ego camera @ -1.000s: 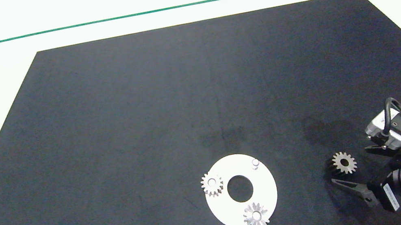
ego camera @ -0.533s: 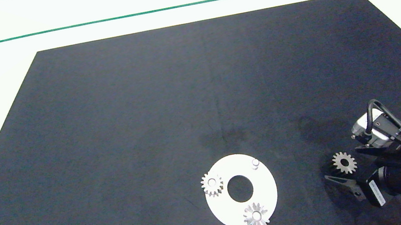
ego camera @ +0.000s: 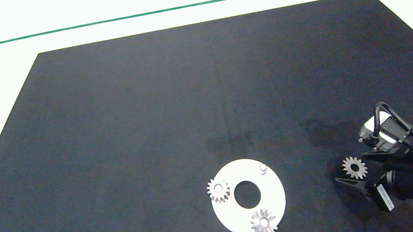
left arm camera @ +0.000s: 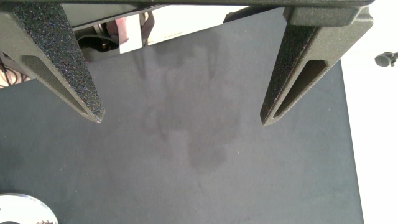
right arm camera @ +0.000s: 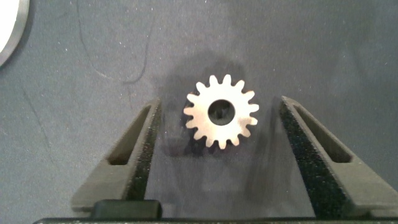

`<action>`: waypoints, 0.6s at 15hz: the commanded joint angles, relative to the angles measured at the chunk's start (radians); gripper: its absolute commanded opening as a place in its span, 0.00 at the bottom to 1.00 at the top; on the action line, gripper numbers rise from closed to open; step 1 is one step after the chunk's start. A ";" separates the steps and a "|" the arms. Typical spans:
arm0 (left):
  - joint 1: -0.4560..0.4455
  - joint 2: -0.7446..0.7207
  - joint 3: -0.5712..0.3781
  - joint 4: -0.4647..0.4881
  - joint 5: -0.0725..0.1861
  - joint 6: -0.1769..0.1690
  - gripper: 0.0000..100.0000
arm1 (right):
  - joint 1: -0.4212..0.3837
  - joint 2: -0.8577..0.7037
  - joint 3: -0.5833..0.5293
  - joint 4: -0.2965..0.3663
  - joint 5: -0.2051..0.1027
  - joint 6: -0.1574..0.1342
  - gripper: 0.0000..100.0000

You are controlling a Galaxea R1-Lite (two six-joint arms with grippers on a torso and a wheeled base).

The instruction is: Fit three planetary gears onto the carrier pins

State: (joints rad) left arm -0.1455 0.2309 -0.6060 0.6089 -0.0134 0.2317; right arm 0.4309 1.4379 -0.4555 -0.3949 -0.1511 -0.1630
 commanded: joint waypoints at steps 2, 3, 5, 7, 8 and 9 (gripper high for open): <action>0.000 0.005 0.003 0.005 0.000 0.001 1.00 | 0.000 0.009 -0.009 -0.004 -0.001 -0.001 0.67; 0.000 0.004 0.003 0.003 0.000 0.001 1.00 | 0.000 0.012 -0.009 -0.004 -0.001 -0.001 0.66; 0.000 0.002 0.002 0.005 0.000 0.001 1.00 | 0.000 0.012 -0.009 -0.002 -0.001 0.000 0.61; 0.000 -0.001 0.002 0.005 0.000 0.001 1.00 | 0.000 0.013 -0.009 -0.002 -0.001 -0.001 0.57; 0.000 -0.002 0.002 0.005 0.000 0.001 1.00 | -0.001 0.013 -0.009 -0.002 -0.001 -0.001 0.55; 0.001 -0.002 0.002 0.003 0.000 0.001 1.00 | 0.000 0.015 -0.009 -0.004 0.001 0.000 0.54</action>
State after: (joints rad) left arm -0.1451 0.2264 -0.6047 0.6094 -0.0134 0.2317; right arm 0.4304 1.4532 -0.4651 -0.3953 -0.1496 -0.1619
